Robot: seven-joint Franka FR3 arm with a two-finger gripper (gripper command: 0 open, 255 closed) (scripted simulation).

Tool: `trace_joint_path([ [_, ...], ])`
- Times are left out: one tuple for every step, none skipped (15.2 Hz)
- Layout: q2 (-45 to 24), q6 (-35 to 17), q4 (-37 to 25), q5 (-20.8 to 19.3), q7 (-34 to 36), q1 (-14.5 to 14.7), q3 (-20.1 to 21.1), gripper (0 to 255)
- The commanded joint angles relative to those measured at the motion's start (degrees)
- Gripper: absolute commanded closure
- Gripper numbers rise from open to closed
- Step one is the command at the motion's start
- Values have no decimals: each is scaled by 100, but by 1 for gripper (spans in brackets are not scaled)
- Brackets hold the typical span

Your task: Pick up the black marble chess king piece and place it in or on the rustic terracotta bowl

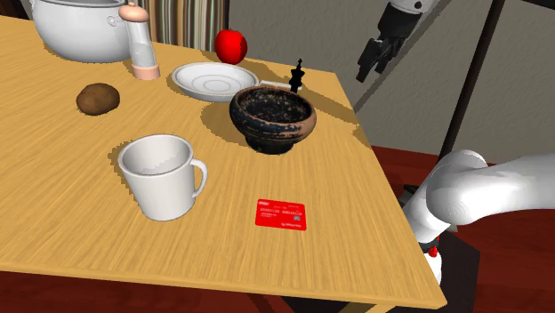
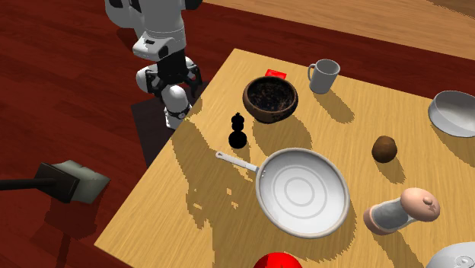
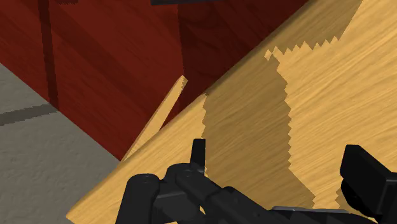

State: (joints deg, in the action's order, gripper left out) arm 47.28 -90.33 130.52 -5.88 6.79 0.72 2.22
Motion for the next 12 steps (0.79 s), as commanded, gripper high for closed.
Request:
trace_joint_path([
  [0,0,0,0,0,0,0,0],
  [-197,-4,-138,92,139,9,85,0],
  [-397,-5,-283,179,276,15,169,0],
  [-600,-5,-436,263,411,19,250,0],
  [-805,-2,-595,341,545,23,328,0],
  [-1012,4,-761,416,678,25,405,0],
  [-1222,13,-935,485,810,27,479,0],
  [-1434,24,-1116,549,942,28,552,0],
  [-1649,39,-1304,609,1073,29,622,0],
  [-1866,57,-1500,663,1204,30,691,0],
  [-2086,79,-1703,713,1335,30,758,0],
  [-2309,105,-1914,758,1466,32,823,0],
])
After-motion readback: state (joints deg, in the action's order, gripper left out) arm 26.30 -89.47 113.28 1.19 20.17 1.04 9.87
